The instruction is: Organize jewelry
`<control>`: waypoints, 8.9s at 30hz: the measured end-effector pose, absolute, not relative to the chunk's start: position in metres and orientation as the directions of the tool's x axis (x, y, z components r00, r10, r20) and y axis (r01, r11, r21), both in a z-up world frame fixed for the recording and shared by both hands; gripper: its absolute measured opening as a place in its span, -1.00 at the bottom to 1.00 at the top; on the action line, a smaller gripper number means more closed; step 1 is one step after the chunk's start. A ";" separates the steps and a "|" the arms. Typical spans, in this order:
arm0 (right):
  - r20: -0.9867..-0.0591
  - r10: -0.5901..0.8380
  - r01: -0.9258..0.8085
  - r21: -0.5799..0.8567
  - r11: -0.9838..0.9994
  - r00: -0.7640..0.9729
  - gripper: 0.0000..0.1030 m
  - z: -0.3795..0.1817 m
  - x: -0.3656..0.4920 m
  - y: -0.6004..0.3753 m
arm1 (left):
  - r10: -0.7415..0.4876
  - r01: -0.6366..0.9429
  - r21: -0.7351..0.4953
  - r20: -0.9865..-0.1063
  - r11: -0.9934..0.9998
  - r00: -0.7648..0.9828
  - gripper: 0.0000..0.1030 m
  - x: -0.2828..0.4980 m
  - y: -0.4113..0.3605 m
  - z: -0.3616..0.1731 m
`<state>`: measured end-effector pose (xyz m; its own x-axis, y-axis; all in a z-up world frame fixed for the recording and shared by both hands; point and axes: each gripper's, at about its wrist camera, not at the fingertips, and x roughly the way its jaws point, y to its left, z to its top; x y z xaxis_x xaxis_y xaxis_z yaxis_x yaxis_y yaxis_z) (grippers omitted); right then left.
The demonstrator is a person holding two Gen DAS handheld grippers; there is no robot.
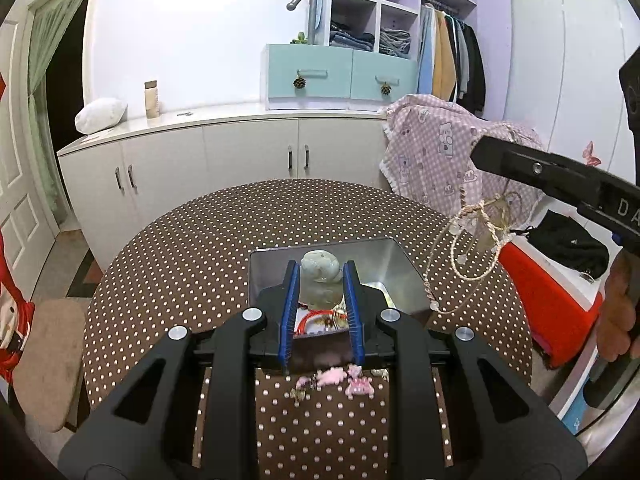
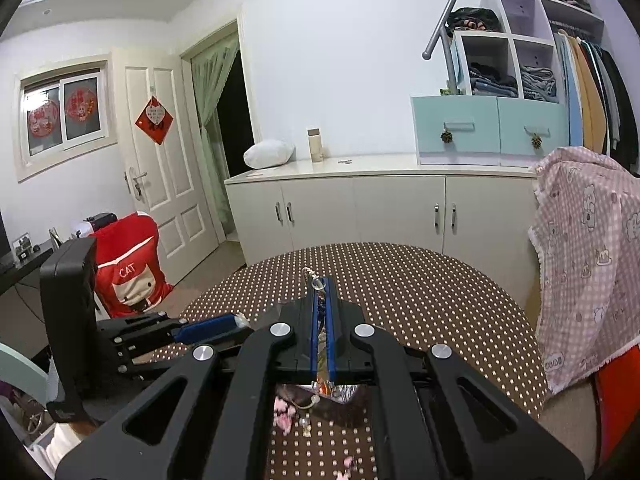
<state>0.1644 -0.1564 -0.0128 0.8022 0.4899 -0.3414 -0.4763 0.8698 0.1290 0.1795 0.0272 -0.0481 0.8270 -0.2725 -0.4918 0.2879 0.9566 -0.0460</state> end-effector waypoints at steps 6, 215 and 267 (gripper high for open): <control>-0.375 0.495 -0.481 0.137 0.866 0.784 -0.97 -0.022 0.185 -0.149 | -0.269 0.282 -0.054 -0.511 0.958 0.816 -0.57 0.194 0.027 -0.052; -0.557 0.454 -0.454 0.148 0.878 0.695 -0.12 -0.088 0.144 -0.135 | -0.181 0.191 -0.046 -0.586 0.980 0.790 0.33 0.168 0.069 -0.093; -0.681 0.388 -0.450 0.095 0.888 0.621 -0.75 -0.145 0.154 -0.112 | -0.251 0.326 -0.034 -0.714 0.945 0.653 -0.60 0.188 0.051 -0.138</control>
<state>0.1541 -0.1123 -0.1448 0.6210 0.3876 -0.6813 -0.4503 0.8879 0.0947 0.1882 0.0513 -0.1378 0.6530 -0.2512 -0.7145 0.3260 0.9447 -0.0342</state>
